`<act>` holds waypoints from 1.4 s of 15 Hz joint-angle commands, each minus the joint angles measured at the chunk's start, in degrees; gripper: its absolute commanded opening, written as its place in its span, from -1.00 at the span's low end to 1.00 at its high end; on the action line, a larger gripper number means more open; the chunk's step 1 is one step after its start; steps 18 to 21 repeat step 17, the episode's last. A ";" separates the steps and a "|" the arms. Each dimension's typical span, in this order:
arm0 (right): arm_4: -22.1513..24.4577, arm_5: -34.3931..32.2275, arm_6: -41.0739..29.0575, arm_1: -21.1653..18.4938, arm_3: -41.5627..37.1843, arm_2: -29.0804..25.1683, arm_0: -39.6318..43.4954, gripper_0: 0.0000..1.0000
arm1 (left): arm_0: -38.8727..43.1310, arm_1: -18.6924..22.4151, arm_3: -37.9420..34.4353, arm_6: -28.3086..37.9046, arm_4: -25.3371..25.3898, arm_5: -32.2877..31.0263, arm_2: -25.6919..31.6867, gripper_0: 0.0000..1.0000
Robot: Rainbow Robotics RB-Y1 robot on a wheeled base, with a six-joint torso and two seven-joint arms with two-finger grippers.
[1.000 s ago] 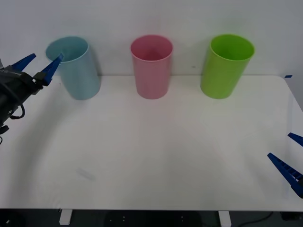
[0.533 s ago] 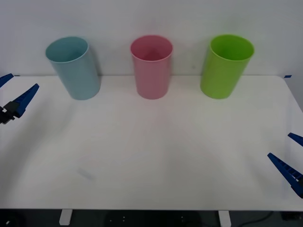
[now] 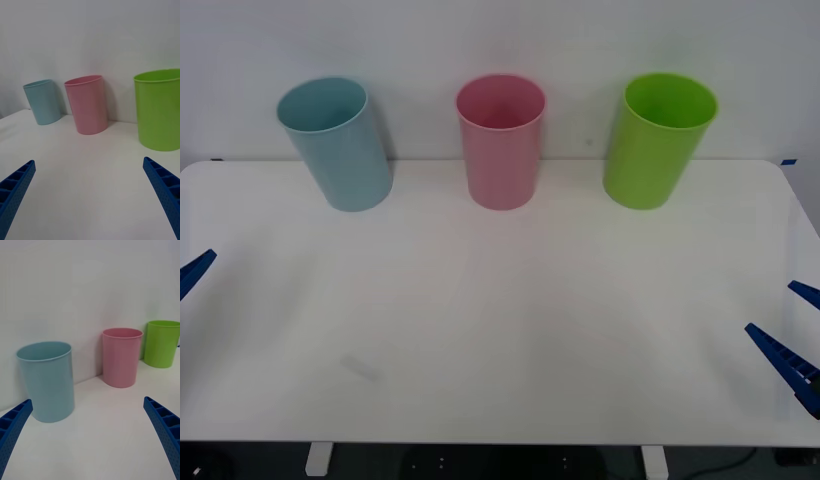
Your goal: Grasp the object on the table and drop it into the matching bin: aluminum can to the light blue bin, PET bottle to the pink bin.
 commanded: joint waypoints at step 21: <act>0.00 0.00 0.00 0.00 0.00 0.00 0.00 1.00 | 7.48 -0.27 -3.30 -2.79 -1.29 -1.59 -1.38 1.00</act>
